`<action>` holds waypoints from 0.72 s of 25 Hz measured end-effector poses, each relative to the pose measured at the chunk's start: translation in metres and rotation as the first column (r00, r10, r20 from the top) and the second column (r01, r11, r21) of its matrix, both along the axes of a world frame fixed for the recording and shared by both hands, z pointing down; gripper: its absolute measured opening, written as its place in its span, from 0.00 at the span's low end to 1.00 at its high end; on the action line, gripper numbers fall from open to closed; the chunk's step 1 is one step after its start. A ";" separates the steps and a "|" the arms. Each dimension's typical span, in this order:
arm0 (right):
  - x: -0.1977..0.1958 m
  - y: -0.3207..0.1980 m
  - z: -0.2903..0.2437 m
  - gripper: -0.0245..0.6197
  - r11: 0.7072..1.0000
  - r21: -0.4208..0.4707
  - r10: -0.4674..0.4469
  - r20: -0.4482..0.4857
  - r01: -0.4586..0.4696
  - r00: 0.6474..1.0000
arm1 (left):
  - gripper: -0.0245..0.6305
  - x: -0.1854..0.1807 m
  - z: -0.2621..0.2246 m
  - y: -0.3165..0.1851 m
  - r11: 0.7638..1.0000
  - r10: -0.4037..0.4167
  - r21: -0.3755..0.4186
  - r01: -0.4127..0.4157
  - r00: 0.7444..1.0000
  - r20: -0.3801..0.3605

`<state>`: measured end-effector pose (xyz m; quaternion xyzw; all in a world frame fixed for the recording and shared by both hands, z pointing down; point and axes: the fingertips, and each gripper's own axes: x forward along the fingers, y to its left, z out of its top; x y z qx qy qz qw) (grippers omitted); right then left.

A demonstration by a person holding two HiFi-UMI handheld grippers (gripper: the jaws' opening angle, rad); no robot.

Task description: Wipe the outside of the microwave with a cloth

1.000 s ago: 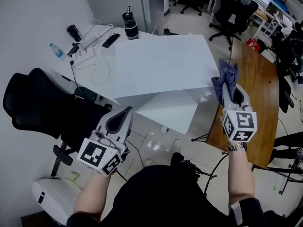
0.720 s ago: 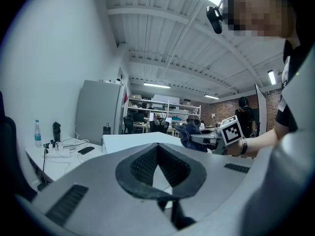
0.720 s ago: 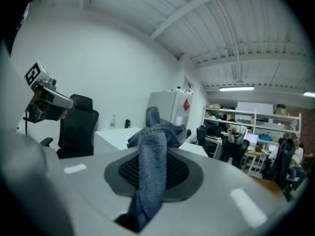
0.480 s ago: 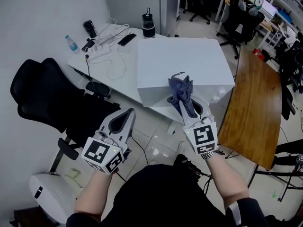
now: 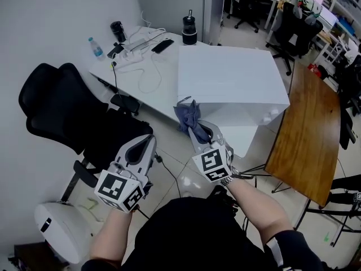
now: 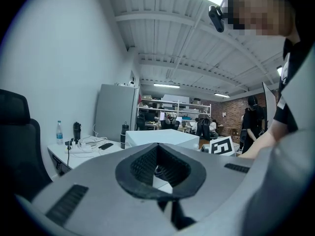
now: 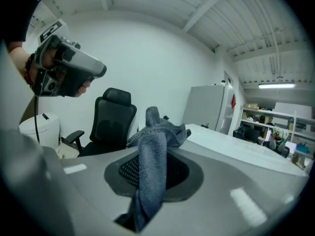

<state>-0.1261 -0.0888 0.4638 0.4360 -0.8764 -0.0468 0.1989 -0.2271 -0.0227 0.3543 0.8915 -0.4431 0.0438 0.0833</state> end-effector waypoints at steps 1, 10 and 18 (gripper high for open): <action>-0.005 -0.002 0.007 0.14 1.000 -0.011 -0.001 -0.010 0.001 1.000 | 0.04 -0.004 0.000 0.001 1.000 -0.006 -0.002 0.006 1.000 0.003; -0.025 -0.025 0.047 0.14 0.999 -0.044 0.011 -0.053 -0.014 0.999 | 0.04 -0.028 0.006 0.000 0.999 -0.035 -0.018 0.035 0.999 0.025; -0.024 -0.044 0.065 0.14 0.997 -0.050 0.061 -0.087 -0.065 0.994 | 0.04 -0.034 0.013 -0.006 0.999 -0.022 -0.031 0.022 0.999 0.028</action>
